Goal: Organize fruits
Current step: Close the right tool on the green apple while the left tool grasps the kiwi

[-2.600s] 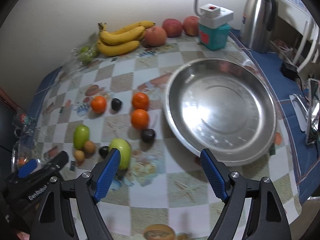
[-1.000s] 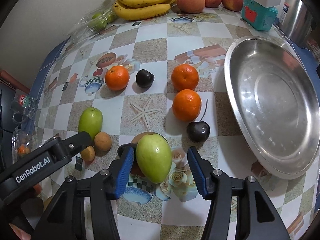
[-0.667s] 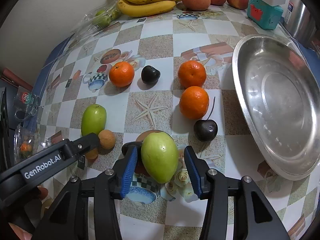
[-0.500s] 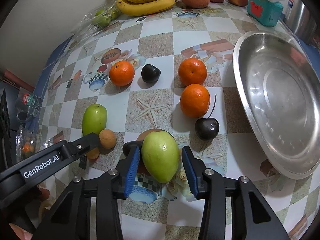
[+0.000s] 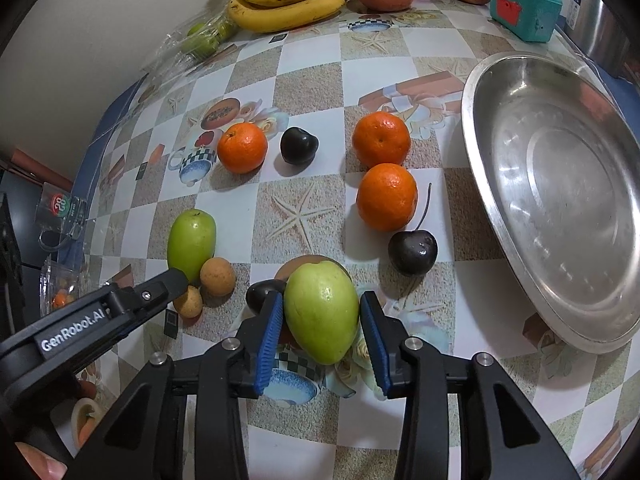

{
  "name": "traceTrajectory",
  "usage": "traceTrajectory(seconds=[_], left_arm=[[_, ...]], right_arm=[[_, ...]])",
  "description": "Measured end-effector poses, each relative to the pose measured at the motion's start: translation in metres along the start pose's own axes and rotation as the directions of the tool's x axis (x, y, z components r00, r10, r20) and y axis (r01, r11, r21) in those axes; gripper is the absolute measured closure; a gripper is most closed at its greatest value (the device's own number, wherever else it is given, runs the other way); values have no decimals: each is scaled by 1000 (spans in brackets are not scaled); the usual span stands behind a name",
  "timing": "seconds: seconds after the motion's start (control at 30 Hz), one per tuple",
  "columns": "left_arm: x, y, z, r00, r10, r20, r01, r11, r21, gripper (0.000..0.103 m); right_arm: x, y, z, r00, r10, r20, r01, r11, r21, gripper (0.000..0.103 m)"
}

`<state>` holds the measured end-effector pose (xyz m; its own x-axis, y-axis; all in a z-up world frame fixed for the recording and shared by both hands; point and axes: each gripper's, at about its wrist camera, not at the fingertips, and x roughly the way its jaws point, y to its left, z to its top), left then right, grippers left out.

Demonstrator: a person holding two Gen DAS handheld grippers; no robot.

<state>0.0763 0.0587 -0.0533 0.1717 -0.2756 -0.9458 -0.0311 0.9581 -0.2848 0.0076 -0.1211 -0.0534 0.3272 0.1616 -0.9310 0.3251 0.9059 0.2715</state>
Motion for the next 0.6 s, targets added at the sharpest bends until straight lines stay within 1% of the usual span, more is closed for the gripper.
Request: traceTrajectory(seconds=[0.1,0.23,0.47,0.57,0.6], left_arm=[[3,-2,-1,1000,-5,-10,5,1000,7,78],[2,-3,-2,999,-36,-15,36,999,1,78],[-3,0,-1,999,-47,5,47,999,-15,79],[-13,3,-2,996,-77,35,78,997,-18,79],[-17,2,-2,995,-76,61,77,997,-16,79]], right_arm=[[0,-1,0,1000,2,-2,-2,1000,1,62],[-1,0,0,1000,6,-1,-6,1000,2,62],[-5,0,-1,1000,24,8,-24,1000,7,62],[-10,0,-1,999,42,18,-42,999,11,62],[-12,0,-1,999,48,22,-49,999,13,62]])
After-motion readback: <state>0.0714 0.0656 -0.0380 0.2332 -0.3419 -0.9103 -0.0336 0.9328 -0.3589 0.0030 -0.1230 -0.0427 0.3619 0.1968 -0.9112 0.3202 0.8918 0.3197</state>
